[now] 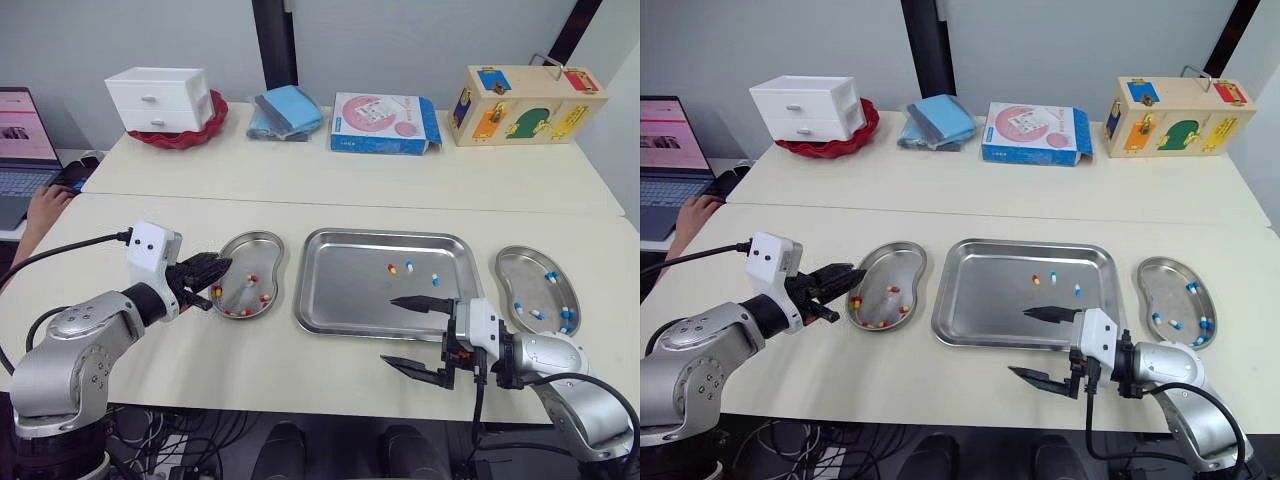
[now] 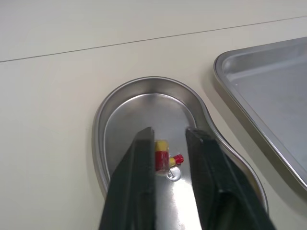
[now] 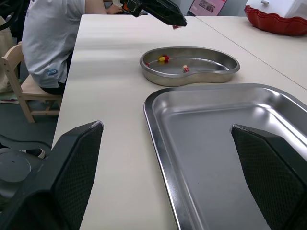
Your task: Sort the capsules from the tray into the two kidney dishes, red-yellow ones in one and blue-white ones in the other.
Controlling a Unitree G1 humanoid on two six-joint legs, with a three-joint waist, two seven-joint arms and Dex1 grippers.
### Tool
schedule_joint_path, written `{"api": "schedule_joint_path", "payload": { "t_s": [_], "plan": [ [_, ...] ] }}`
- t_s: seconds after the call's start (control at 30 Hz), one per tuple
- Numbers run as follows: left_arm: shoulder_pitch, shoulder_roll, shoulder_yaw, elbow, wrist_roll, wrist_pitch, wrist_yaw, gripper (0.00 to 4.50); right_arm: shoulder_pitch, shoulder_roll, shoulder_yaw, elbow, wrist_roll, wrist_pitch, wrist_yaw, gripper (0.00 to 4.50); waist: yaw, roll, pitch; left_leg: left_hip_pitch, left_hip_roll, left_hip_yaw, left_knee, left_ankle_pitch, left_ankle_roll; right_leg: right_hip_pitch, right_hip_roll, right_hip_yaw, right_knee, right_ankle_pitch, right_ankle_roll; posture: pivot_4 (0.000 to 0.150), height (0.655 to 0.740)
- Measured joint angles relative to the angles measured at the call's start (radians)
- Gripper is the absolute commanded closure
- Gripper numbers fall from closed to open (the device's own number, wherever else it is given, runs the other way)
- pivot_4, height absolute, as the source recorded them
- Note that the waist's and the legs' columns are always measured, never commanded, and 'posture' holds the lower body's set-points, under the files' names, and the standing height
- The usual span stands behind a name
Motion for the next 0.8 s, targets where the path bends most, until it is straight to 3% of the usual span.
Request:
{"api": "schedule_joint_path", "payload": {
  "t_s": [0.23,0.6,0.8],
  "plan": [
    [0.003,0.012,0.0,0.029,-0.052,-0.007,-0.037,0.07,0.008,0.001,0.0,0.0,0.0,0.002,-0.023,0.0,0.0,0.0,0.0,0.0,0.0,0.0,0.0,0.0,0.0,0.0,0.0,0.0,0.0,0.0,0.0,0.15,0.7337],
    [0.011,0.057,0.006,0.04,-0.238,0.047,-0.129,0.07,0.019,0.001,0.0,0.0,-0.003,0.004,-0.04,0.0,0.0,0.0,0.0,0.0,0.0,0.0,0.0,0.0,0.0,0.0,0.0,0.0,0.0,0.0,0.0,0.15,0.7337],
    [0.019,0.08,0.002,0.063,-0.249,-0.036,-0.214,0.07,0.028,0.001,0.0,0.0,-0.018,0.004,-0.049,0.0,0.0,0.0,0.0,0.0,0.0,0.0,0.0,0.0,0.0,0.0,0.0,0.0,0.0,0.0,0.0,0.15,0.7337]
  ]
}}
